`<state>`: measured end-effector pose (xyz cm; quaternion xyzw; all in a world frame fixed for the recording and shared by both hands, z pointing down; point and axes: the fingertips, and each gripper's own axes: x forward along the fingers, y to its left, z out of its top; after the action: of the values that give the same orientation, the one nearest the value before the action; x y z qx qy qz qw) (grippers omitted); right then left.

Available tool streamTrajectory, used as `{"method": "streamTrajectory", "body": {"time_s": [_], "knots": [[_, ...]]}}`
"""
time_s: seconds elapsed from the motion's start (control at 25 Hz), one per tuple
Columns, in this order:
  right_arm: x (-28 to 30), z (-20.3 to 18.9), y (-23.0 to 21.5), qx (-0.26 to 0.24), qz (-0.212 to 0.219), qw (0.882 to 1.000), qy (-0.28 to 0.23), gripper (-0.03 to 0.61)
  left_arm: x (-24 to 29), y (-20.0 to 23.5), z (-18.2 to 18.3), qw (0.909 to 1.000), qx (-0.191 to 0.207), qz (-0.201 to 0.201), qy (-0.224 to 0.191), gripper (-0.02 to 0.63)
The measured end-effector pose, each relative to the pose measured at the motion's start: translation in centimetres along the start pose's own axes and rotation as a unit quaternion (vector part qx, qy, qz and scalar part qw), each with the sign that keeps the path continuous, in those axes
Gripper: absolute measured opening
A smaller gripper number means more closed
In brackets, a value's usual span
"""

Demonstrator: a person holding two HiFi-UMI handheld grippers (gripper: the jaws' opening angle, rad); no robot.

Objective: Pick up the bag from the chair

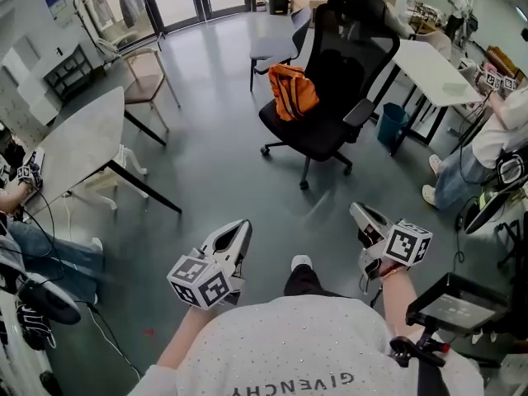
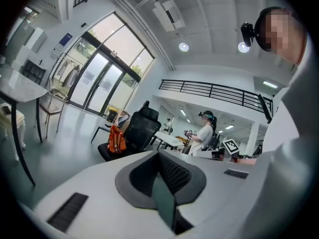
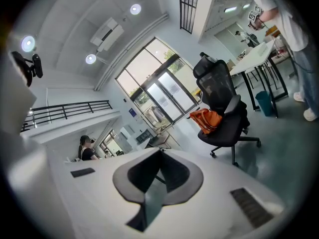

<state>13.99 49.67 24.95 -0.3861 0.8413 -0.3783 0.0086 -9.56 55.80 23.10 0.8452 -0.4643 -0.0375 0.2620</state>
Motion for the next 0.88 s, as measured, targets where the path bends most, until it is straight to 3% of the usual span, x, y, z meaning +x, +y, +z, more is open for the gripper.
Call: {"method": "streamTrajectory", "body": {"time_s": [0.12, 0.56, 0.72, 0.88], "knots": [[2.9, 1.7, -1.4, 0.000, 0.009, 1.000, 0.012, 0.003, 1.6, 0.6, 0.8, 0.9999, 0.005, -0.004, 0.008, 0.003], [12.7, 9.5, -8.0, -0.042, 0.038, 0.997, 0.061, 0.003, 10.3, 8.1, 6.1, 0.9930, -0.068, 0.085, -0.045, 0.003], [14.7, 11.3, -10.4, -0.046, 0.043, 0.996, 0.061, 0.003, 12.8, 9.8, 6.7, 0.9913, -0.050, 0.108, -0.056, 0.003], [16.2, 12.0, -12.0, -0.018, 0.042, 0.998, 0.050, 0.003, 13.4, 11.3, 6.9, 0.9888, -0.039, 0.131, -0.061, 0.003]]}}
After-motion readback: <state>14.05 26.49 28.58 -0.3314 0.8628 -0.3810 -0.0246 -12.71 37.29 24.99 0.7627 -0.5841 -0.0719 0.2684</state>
